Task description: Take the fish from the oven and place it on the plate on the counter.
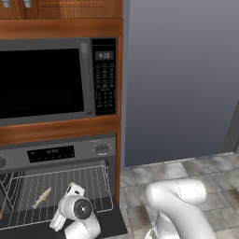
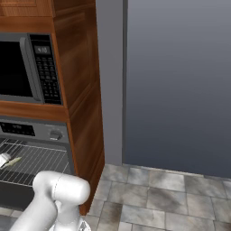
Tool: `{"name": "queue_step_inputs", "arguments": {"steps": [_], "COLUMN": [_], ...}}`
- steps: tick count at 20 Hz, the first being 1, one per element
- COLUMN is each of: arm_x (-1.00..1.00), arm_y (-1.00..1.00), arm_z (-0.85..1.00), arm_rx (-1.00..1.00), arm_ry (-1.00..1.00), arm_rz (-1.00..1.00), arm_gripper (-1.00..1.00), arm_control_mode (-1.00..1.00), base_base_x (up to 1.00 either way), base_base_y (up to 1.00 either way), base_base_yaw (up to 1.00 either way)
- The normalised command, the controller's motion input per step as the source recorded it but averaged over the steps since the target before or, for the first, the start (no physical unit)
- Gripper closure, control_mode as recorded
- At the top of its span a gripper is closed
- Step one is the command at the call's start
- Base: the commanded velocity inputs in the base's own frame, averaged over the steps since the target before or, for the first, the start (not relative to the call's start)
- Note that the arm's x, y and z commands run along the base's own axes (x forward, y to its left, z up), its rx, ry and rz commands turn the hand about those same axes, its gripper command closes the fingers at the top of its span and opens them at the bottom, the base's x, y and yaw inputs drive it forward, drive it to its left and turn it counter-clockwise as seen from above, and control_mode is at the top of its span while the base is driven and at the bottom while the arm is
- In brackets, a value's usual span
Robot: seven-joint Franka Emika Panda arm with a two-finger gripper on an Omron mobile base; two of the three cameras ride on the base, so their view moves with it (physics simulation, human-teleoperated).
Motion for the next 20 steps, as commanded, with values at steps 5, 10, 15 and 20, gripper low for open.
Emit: {"name": "queue_step_inputs", "arguments": {"steps": [5,10,15,20], "arm_x": [0.09,0.00,0.10,0.19], "arm_y": [-0.24,-0.48,-0.07,0.00], "arm_z": [0.22,0.34,0.41,0.45], "arm_rx": [0.32,0.28,0.01,0.00], "arm_ry": [0.07,0.29,0.77,0.90], "arm_rz": [-0.41,-0.33,-0.10,-0.05], "arm_gripper": [-1.00,-1.00,-1.00,-1.00], "arm_control_mode": [-1.00,-1.00,-1.00,-1.00], "base_base_x": [0.00,0.00,0.00,0.00], "base_base_y": [0.00,0.00,0.00,0.00], "base_base_yaw": [0.00,0.00,0.00,0.00]}}
